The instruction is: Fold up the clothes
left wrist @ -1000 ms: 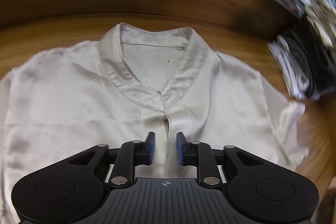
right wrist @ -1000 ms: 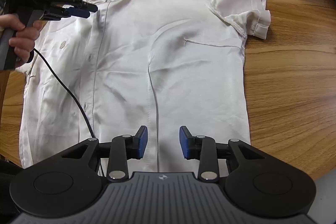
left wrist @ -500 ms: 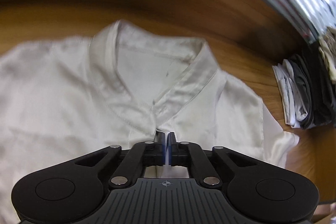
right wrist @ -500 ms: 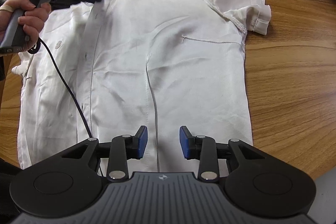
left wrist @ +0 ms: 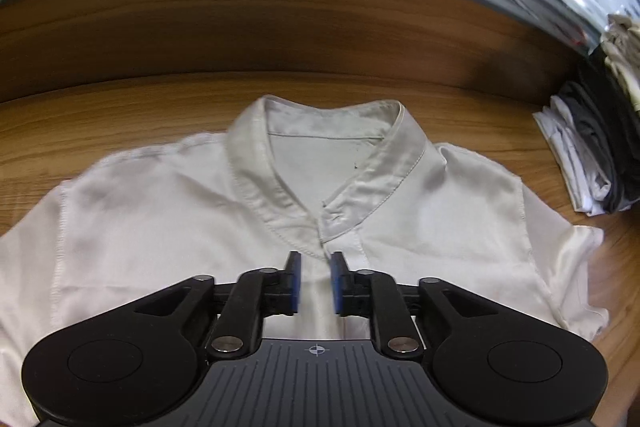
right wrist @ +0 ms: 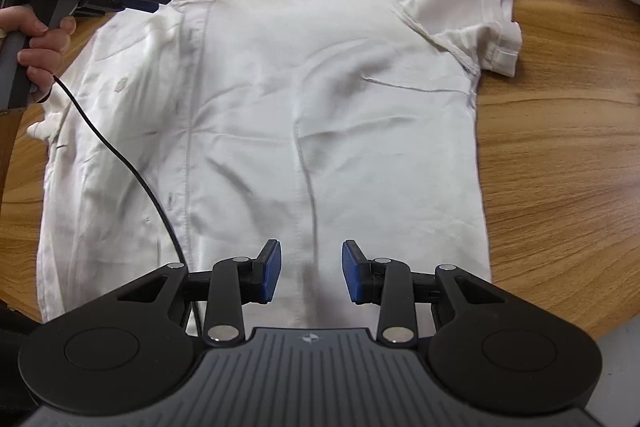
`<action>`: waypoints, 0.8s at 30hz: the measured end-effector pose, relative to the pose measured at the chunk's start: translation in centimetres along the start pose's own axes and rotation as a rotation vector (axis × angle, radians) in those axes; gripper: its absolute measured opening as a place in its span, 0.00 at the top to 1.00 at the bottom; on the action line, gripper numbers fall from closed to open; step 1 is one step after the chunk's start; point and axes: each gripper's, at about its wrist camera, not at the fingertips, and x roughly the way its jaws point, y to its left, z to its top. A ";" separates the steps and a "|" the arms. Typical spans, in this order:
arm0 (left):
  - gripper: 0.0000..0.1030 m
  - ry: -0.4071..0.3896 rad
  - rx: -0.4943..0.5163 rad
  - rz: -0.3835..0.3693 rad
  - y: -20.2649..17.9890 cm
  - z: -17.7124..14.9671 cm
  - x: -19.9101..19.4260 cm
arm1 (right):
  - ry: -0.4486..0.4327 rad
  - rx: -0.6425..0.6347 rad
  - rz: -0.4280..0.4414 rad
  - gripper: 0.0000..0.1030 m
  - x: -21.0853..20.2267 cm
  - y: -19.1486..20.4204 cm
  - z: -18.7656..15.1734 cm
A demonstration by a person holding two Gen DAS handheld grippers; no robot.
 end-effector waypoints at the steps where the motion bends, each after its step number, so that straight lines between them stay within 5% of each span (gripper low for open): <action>1: 0.79 0.002 0.010 0.001 0.2 -0.1 -0.7 | -0.003 -0.004 0.002 0.63 -0.1 0.3 -0.1; 15: 0.68 0.037 0.056 -0.024 6.6 -4.4 -7.6 | -0.019 -0.035 -0.015 0.63 -1.5 8.2 -8.2; 24: 0.63 0.063 0.069 -0.033 10.9 -7.5 -11.0 | -0.046 -0.086 -0.143 0.63 0.0 12.4 -13.1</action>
